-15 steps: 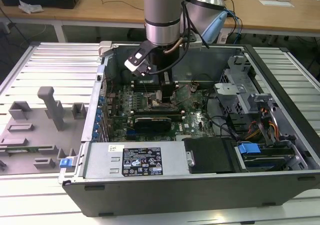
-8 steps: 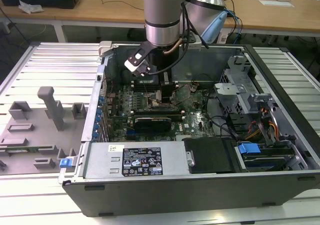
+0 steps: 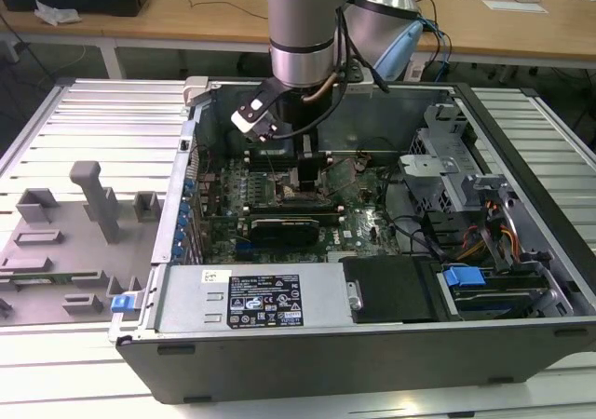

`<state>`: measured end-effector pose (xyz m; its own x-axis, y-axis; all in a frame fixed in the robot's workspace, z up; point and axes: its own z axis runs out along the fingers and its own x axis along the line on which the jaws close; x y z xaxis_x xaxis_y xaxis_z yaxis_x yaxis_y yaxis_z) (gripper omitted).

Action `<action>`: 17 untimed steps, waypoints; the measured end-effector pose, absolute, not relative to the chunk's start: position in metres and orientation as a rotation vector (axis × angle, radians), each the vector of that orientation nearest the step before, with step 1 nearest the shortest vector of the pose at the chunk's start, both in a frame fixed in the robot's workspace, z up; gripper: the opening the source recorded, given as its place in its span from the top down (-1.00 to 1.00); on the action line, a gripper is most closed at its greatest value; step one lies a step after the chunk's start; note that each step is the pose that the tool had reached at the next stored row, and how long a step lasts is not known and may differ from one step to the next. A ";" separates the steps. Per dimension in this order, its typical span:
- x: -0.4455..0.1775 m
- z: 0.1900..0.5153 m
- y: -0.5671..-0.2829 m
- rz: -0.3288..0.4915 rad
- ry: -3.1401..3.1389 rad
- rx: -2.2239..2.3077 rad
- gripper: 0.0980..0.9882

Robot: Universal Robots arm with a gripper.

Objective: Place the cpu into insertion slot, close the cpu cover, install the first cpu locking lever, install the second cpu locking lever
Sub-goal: 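Place the cpu into insertion slot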

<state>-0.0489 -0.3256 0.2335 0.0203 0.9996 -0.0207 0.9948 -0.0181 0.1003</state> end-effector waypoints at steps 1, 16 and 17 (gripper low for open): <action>-0.049 0.233 -0.325 0.086 2.139 2.181 0.00; -0.054 0.221 -0.317 0.091 2.143 2.182 0.00; -0.055 0.220 -0.316 0.092 2.143 2.182 0.00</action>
<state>-0.0551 -0.3164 0.2205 0.0192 0.9997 -0.0144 0.9948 -0.0176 0.1005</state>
